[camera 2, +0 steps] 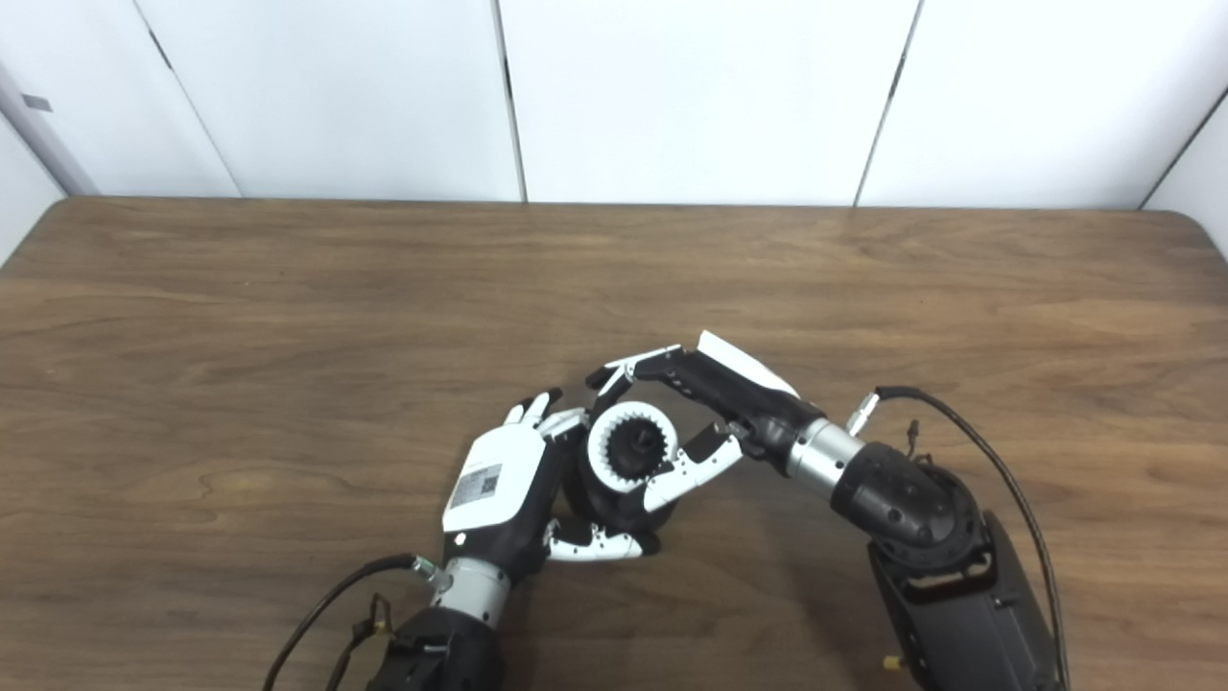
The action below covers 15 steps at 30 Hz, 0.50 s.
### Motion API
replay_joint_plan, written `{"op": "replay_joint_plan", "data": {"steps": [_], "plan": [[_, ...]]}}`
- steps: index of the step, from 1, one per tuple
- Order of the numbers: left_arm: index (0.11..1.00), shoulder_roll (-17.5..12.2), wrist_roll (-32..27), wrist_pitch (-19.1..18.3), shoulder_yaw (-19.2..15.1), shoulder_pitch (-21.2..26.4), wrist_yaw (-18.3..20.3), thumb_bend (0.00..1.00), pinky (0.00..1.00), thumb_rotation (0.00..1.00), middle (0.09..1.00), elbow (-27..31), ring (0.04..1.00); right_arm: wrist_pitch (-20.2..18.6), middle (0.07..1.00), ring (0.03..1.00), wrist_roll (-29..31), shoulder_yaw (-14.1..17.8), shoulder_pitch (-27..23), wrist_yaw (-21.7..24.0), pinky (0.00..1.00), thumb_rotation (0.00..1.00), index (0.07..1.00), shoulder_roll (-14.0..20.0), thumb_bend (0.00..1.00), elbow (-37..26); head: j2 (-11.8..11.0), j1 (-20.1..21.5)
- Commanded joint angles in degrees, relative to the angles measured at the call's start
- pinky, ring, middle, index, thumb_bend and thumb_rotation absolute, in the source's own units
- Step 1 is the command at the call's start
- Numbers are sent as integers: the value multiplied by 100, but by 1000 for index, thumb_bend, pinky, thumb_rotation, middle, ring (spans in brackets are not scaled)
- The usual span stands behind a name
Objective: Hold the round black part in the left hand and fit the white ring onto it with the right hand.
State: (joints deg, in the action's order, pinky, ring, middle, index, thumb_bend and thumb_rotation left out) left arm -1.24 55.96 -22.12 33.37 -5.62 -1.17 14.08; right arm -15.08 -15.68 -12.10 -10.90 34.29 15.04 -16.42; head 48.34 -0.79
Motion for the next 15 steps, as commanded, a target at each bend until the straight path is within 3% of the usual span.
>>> {"op": "replay_joint_plan", "data": {"steps": [1,5,9,15], "plan": [[482,204,72,122,387,-339,80,524,1000,56,840,-234,985,-63,817,906,-433,21,-236,-311,901,144,484,253,521,-133,15,-36],[482,253,158,101,437,-288,25,524,1000,56,835,-318,977,236,830,934,-822,-296,-261,-315,852,141,485,461,521,-300,34,-91],[481,302,214,68,478,-234,-11,524,1000,57,840,-397,977,842,826,943,-1178,-601,-301,-387,798,137,484,679,522,-384,45,-139],[481,348,234,54,498,-187,-47,523,1000,57,840,-442,974,1187,826,969,-1496,-832,-358,-358,868,135,484,757,522,-657,70,-180]]}}
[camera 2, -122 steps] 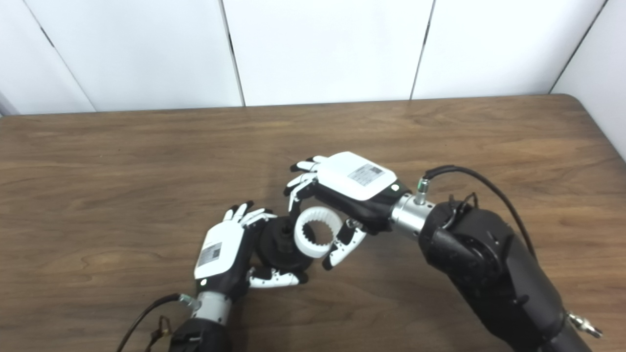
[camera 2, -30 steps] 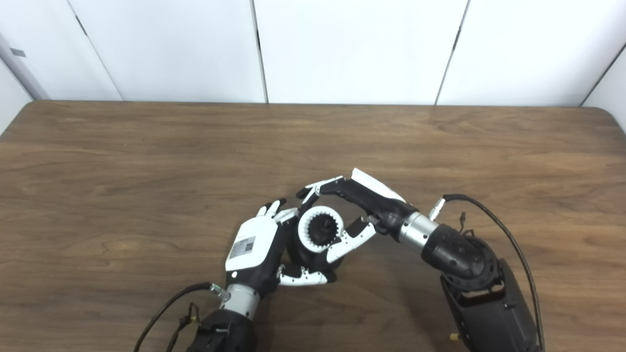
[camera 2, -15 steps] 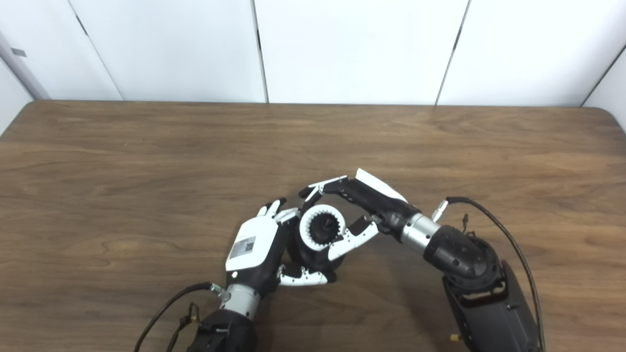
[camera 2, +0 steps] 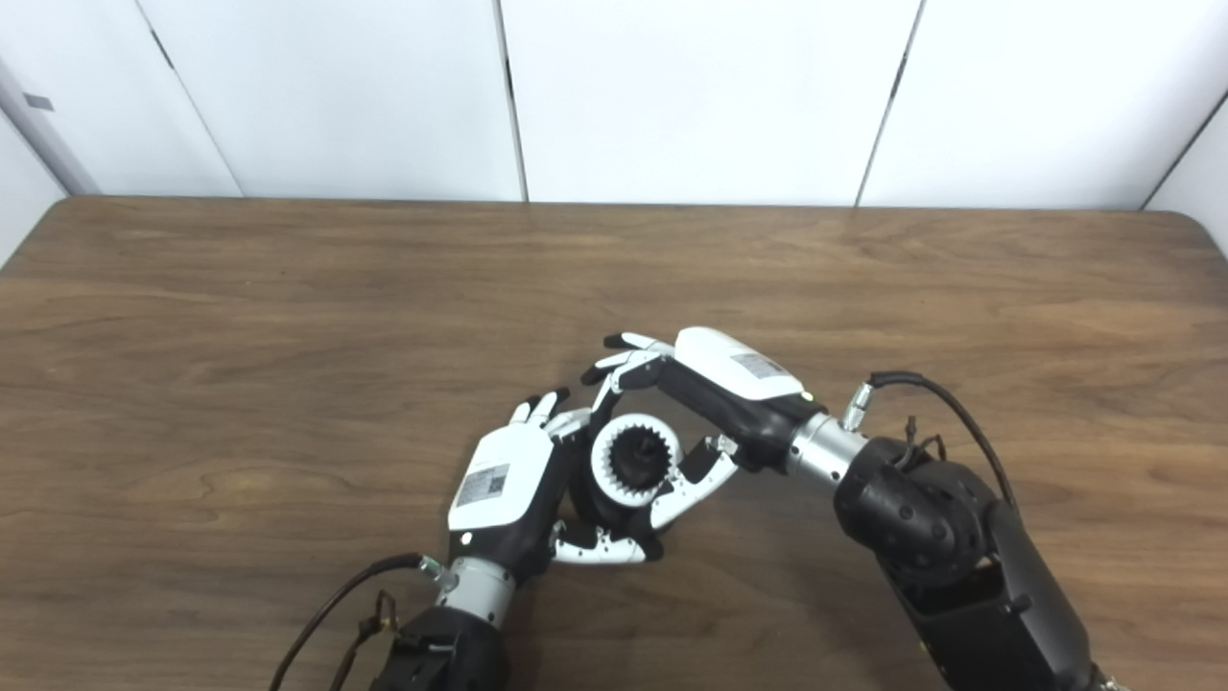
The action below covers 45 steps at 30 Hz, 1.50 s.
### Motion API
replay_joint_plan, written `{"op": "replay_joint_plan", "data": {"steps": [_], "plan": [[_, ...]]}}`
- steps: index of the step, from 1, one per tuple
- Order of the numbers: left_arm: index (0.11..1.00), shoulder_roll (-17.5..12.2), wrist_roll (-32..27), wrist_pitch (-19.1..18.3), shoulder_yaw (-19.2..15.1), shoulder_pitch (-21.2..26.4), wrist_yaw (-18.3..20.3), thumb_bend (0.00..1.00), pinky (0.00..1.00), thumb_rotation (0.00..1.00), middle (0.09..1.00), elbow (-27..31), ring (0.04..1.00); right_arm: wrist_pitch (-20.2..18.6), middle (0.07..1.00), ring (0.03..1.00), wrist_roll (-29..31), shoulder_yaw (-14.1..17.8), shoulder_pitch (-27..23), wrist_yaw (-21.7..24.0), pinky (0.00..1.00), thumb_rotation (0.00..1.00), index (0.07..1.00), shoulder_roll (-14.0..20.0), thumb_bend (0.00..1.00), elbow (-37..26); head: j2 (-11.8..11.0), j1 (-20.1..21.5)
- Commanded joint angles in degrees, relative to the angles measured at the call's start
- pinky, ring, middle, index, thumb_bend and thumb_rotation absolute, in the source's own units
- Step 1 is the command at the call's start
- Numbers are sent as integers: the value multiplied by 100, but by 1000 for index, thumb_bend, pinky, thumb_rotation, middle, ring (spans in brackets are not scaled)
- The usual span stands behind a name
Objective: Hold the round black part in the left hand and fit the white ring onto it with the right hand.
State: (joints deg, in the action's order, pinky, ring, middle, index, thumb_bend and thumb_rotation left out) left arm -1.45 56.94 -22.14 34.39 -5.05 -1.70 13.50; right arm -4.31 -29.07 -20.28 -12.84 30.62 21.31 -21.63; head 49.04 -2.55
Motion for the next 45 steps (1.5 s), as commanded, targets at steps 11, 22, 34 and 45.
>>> {"op": "replay_joint_plan", "data": {"steps": [11,22,34,45], "plan": [[482,395,172,-12,396,-214,63,523,1000,57,835,-338,974,221,827,974,-428,-99,-314,56,912,137,484,84,521,-316,33,-1],[482,369,348,-197,461,-169,259,523,1000,60,856,-289,977,493,810,950,-507,-146,-359,11,934,134,483,-31,523,-590,91,-8],[482,327,218,-135,459,-179,202,524,1000,57,867,-303,989,127,810,960,-477,-65,-477,330,927,136,483,-184,521,-973,134,-26],[482,291,158,-105,423,-219,201,524,1000,56,854,-253,975,-37,818,966,-364,208,-471,304,875,136,483,-250,523,-772,169,8]]}}
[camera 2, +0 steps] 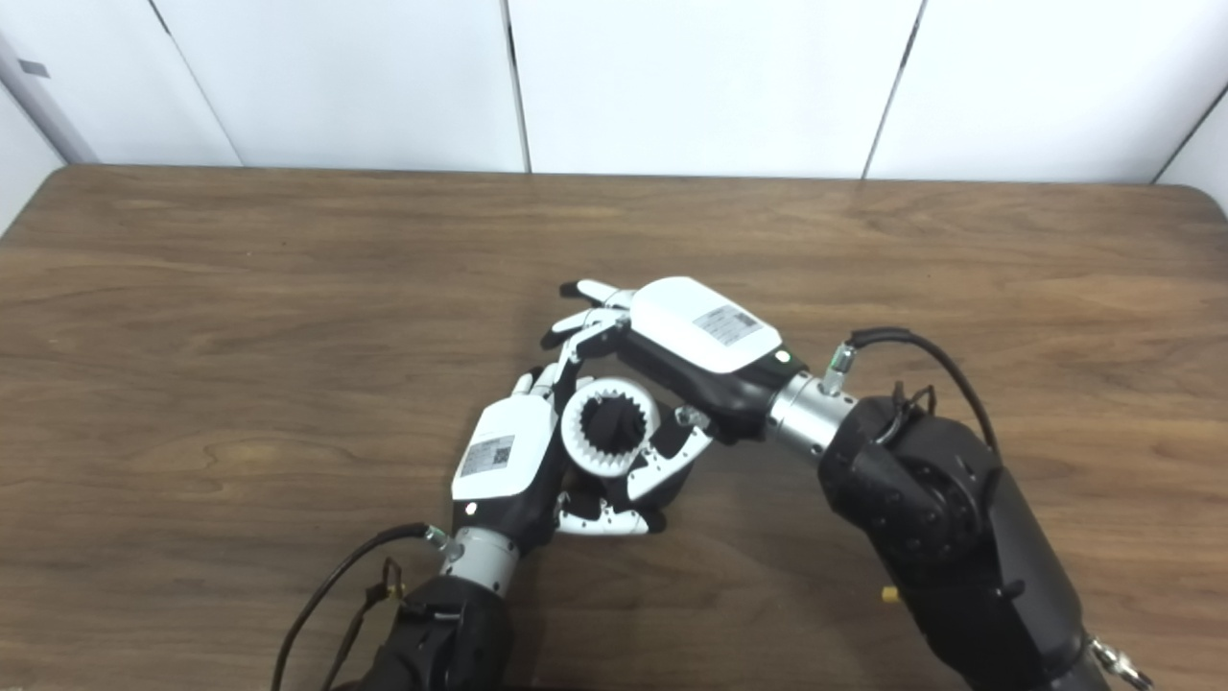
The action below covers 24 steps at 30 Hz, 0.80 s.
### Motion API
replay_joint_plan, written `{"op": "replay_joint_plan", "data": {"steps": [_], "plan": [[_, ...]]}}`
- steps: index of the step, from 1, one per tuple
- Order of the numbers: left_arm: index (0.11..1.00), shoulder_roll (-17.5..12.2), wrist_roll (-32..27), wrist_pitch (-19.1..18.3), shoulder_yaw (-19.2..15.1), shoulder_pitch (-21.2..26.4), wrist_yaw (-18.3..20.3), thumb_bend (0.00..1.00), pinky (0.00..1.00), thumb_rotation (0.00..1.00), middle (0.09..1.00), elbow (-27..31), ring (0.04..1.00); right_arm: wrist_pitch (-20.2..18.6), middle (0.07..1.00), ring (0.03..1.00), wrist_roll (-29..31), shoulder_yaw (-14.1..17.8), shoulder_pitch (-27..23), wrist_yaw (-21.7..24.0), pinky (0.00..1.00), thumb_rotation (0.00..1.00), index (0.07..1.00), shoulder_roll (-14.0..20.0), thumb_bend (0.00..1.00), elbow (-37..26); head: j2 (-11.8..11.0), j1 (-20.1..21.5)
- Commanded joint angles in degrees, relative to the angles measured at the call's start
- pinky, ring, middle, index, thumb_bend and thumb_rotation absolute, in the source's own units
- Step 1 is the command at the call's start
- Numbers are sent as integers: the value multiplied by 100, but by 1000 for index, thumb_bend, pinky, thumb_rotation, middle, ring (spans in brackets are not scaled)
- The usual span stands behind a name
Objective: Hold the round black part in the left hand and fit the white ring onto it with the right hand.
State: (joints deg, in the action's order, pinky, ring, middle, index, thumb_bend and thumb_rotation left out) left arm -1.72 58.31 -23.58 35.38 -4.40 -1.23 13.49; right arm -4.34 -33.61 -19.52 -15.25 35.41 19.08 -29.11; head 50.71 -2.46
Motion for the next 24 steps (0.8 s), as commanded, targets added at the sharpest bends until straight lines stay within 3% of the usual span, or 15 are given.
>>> {"op": "replay_joint_plan", "data": {"steps": [1,13,19,24], "plan": [[482,312,19,37,322,-284,163,524,1000,56,853,-244,976,-50,818,963,114,183,-217,-204,871,137,483,-45,523,23,2,1],[481,205,14,57,284,-307,223,524,1000,56,839,-113,974,-675,828,936,867,719,5,-416,803,140,483,-237,522,502,12,127],[481,167,14,62,263,-313,248,524,1000,57,839,-74,974,-1075,837,926,1193,904,69,-498,862,147,483,-321,521,662,34,161],[482,155,15,65,249,-331,275,524,1000,57,839,-32,974,-1181,850,931,1499,943,270,-679,914,149,484,-418,520,843,54,169]]}}
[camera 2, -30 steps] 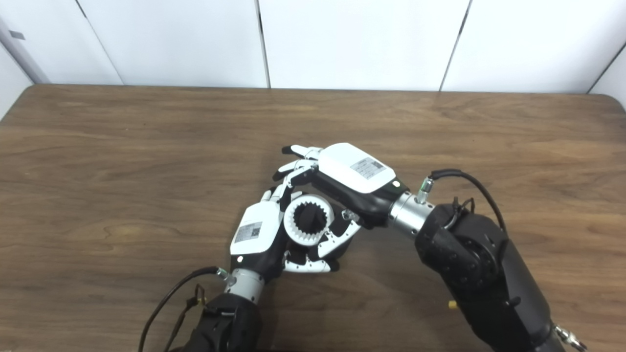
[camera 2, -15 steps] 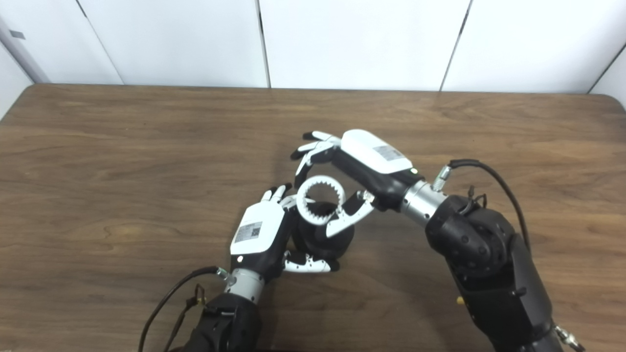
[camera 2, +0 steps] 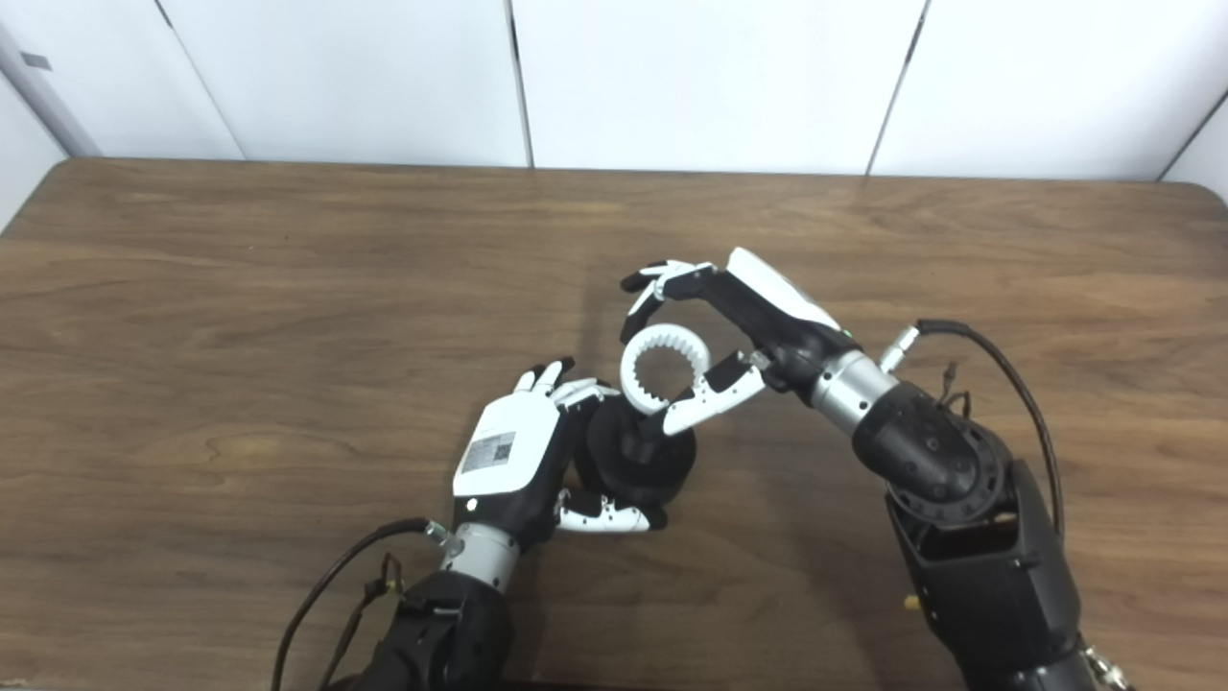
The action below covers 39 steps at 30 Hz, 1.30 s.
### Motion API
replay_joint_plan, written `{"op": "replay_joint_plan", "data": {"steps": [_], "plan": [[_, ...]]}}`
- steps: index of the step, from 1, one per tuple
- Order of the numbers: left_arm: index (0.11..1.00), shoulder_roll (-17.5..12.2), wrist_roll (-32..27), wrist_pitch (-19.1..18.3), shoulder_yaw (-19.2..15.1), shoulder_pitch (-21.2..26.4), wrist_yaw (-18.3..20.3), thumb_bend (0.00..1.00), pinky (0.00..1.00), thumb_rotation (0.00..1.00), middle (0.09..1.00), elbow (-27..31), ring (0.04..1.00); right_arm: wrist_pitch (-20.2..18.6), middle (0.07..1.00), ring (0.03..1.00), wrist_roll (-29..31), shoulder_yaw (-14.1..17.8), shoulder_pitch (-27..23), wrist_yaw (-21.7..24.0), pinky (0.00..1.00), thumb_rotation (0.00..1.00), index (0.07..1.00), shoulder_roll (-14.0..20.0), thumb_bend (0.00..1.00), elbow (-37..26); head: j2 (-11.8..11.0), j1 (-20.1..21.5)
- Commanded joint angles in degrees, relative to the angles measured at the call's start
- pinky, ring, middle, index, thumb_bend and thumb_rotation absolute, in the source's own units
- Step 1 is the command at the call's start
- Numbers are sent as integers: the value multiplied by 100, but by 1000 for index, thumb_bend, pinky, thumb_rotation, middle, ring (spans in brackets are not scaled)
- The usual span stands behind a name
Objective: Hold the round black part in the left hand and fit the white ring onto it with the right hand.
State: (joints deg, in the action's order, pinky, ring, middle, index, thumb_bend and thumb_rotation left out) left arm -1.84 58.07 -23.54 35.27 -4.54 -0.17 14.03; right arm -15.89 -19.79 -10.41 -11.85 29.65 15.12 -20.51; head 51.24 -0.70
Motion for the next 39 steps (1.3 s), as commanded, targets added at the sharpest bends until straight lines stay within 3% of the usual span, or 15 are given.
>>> {"op": "replay_joint_plan", "data": {"steps": [1,14,23,32,39], "plan": [[482,166,34,50,256,-320,192,524,1000,57,840,-74,975,-55,850,931,170,33,-32,-135,919,149,483,-40,520,-3,5,-4],[481,170,32,43,228,-308,250,525,1000,56,839,-26,972,-379,852,934,296,-201,125,-401,942,152,482,-93,521,-125,82,18],[481,172,-132,132,125,-307,133,524,1000,55,839,-101,970,-1033,849,943,610,-256,106,-370,987,152,482,-129,520,-455,130,-9],[484,129,-862,720,-241,-366,-393,521,1000,54,834,-587,955,-1097,846,950,645,-157,164,-330,1000,147,481,-292,520,-497,142,21],[485,74,-925,841,-316,-369,-480,521,1000,56,829,-752,947,-1099,847,950,543,-124,253,-207,1000,149,481,-277,521,-566,179,90]]}}
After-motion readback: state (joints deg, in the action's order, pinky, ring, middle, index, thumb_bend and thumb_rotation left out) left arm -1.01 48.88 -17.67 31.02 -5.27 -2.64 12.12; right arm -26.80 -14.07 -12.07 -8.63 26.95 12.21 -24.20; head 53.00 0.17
